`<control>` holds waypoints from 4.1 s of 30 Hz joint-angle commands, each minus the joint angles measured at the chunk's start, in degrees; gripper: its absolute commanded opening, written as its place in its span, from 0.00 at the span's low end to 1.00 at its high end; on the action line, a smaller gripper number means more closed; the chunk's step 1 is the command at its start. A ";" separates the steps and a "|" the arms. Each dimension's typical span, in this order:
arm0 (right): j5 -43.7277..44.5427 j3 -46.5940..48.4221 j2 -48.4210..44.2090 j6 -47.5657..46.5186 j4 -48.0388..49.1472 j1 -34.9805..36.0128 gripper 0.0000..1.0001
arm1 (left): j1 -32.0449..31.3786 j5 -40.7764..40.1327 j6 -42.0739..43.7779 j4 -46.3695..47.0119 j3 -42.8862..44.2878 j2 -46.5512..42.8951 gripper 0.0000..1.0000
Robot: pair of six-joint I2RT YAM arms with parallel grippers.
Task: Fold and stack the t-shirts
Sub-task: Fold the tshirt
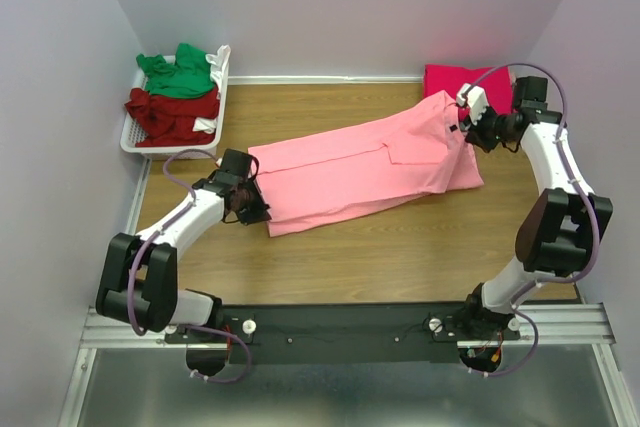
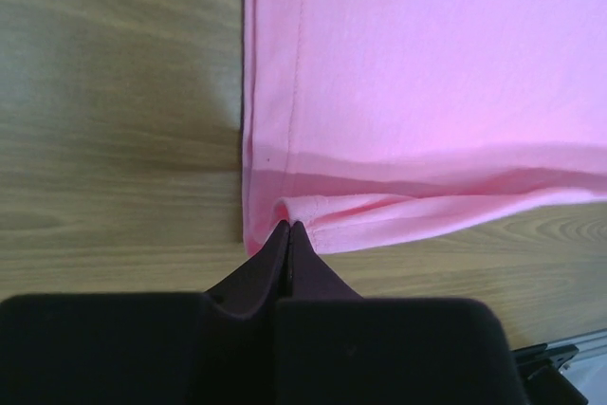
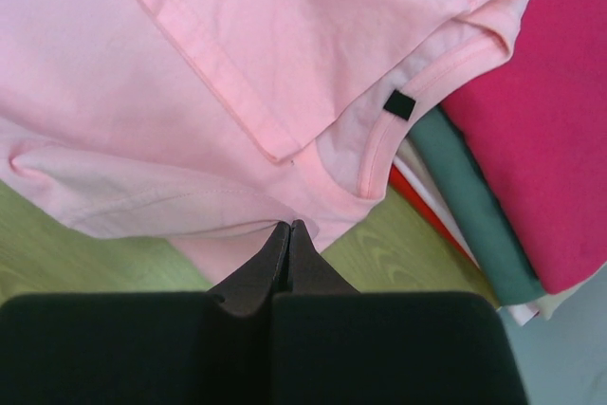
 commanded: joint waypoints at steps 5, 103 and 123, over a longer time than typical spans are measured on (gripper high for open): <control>-2.29 6.47 5.03 4.55 0.06 1.14 0.00 | 1.18 1.46 1.84 2.91 2.83 3.77 0.00; 12.12 25.29 26.04 23.80 7.88 10.89 0.01 | 8.65 10.33 23.10 14.61 -2.52 -23.01 0.67; 24.15 30.65 30.80 44.88 15.87 14.32 0.42 | 8.56 13.85 24.60 16.01 -4.46 -32.87 0.66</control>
